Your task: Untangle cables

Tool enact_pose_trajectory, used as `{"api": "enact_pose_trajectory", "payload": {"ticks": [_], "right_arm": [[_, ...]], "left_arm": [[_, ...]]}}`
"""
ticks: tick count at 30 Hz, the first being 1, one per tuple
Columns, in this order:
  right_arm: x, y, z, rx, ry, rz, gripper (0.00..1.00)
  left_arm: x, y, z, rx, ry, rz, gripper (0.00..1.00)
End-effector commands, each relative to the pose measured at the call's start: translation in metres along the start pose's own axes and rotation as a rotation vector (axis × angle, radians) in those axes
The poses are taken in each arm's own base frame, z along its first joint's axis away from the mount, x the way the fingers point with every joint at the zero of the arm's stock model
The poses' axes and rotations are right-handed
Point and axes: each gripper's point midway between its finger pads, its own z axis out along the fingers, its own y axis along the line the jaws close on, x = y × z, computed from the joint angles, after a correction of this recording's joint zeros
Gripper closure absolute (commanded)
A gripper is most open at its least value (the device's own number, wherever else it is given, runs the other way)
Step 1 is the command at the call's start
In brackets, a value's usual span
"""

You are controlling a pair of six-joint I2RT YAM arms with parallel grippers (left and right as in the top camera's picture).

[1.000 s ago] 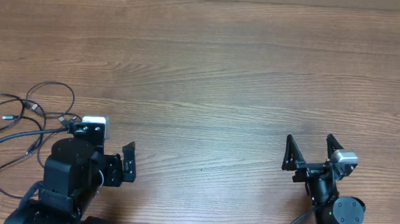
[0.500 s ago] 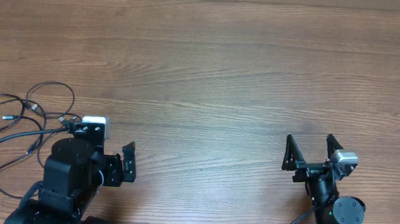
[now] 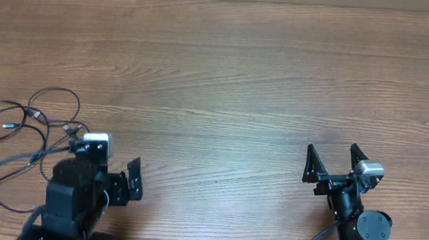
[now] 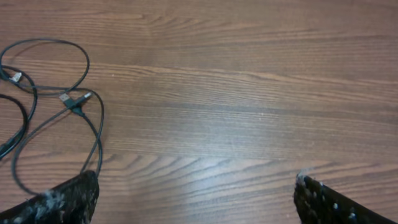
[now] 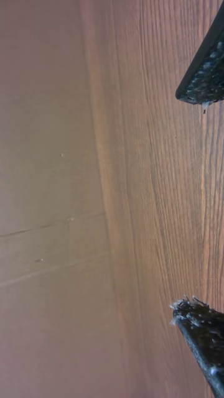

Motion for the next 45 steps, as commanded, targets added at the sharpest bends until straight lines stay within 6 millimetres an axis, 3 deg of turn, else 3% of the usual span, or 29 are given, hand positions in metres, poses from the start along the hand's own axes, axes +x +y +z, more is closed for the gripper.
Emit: {"api": "enact_pose_trajectory", "payload": {"ticks": [1,7,14,27,32,38,42,45], "right_arm": [[0.002,0.002,0.000,-0.011,-0.004,-0.007,0.00],[0.002,0.002,0.000,-0.011,-0.004,-0.007,0.00],[0.002,0.002,0.000,-0.011,-0.004,-0.007,0.00],[0.002,0.002,0.000,-0.011,-0.004,-0.007,0.00],[0.002,0.002,0.000,-0.011,-0.004,-0.007,0.00],[0.002,0.002,0.000,-0.011,-0.004,-0.007,0.00],[0.002,0.002,0.000,-0.011,-0.004,-0.007,0.00],[0.002,0.002,0.000,-0.011,-0.004,-0.007,0.00]], "left_arm": [[0.011,0.005,0.007,0.002,-0.060,-0.026,0.00],[0.018,0.010,0.033,0.030,-0.222,-0.102,0.01],[0.009,0.003,0.053,0.122,-0.431,-0.126,0.00],[-0.044,0.004,0.036,0.157,-0.839,-0.120,0.00],[-0.052,0.001,0.029,0.185,-0.966,-0.093,0.00],[-0.049,-0.004,0.032,0.153,-0.954,0.027,0.00],[-0.032,-0.009,0.052,0.157,-0.850,0.096,0.00],[-0.008,-0.007,0.076,0.152,-0.709,0.085,0.01]]}}
